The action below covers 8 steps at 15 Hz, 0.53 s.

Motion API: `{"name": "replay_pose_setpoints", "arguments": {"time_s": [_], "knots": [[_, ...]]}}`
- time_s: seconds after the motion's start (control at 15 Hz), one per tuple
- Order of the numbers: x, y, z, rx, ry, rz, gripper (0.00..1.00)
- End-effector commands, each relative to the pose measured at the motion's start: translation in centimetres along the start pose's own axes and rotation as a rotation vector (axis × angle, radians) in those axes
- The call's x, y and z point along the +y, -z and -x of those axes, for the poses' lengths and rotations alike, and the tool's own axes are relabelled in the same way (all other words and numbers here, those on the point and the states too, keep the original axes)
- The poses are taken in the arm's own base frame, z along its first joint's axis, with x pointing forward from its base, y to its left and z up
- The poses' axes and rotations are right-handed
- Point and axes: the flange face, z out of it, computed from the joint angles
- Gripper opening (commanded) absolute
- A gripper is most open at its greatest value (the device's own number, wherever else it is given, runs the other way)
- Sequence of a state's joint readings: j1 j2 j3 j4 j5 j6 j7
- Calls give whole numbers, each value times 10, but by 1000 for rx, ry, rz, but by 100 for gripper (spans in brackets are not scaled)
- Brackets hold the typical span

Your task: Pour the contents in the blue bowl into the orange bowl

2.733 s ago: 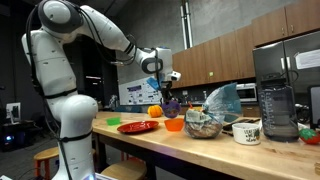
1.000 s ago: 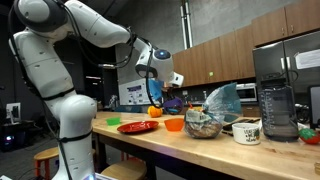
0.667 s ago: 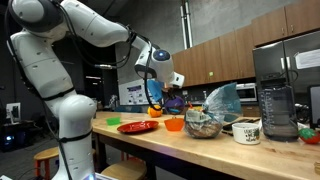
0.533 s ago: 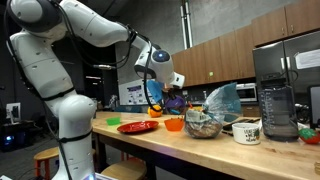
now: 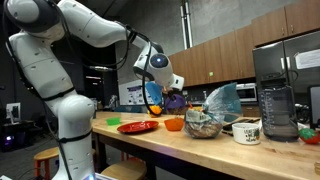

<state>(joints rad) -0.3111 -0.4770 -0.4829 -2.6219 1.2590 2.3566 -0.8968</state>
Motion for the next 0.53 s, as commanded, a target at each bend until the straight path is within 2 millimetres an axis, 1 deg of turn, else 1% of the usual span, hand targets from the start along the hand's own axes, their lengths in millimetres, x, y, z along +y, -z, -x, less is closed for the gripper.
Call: {"name": "replay_pose_setpoints", "arguments": {"time_s": [0.0,0.47], "knots": [[2,8,7,43,9,-53,1],[19,14,24,114,5,-127,1]]}}
